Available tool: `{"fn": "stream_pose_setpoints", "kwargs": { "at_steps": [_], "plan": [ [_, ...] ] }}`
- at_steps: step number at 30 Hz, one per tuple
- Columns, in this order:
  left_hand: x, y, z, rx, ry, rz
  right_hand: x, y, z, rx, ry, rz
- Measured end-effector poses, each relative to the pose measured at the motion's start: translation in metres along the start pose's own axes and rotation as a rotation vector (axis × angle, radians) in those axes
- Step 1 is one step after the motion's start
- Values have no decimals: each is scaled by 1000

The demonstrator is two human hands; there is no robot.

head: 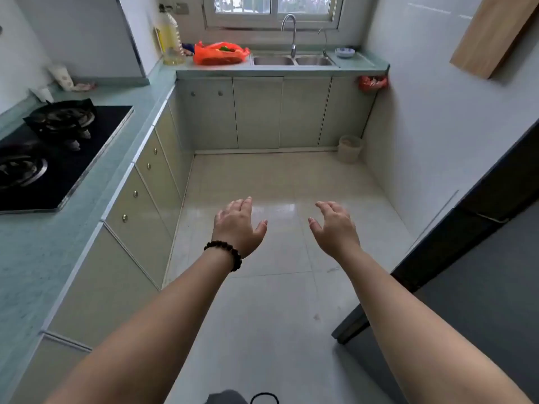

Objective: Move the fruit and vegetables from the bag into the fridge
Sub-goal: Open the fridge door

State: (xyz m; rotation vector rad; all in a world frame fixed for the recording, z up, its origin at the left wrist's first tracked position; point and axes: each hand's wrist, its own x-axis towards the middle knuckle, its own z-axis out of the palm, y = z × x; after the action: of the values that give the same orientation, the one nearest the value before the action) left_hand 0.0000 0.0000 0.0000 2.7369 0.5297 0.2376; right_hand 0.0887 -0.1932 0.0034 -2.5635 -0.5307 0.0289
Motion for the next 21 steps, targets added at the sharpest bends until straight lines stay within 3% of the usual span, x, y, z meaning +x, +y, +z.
{"fn": "stream_pose_setpoints", "kwargs": {
  "at_steps": [12, 21],
  "plan": [
    [103, -6, 50, -34, -56, -7, 102, 44, 38, 14, -24, 92],
    [301, -10, 97, 12, -132, 87, 287, 81, 61, -30, -14, 205]
  ]
}}
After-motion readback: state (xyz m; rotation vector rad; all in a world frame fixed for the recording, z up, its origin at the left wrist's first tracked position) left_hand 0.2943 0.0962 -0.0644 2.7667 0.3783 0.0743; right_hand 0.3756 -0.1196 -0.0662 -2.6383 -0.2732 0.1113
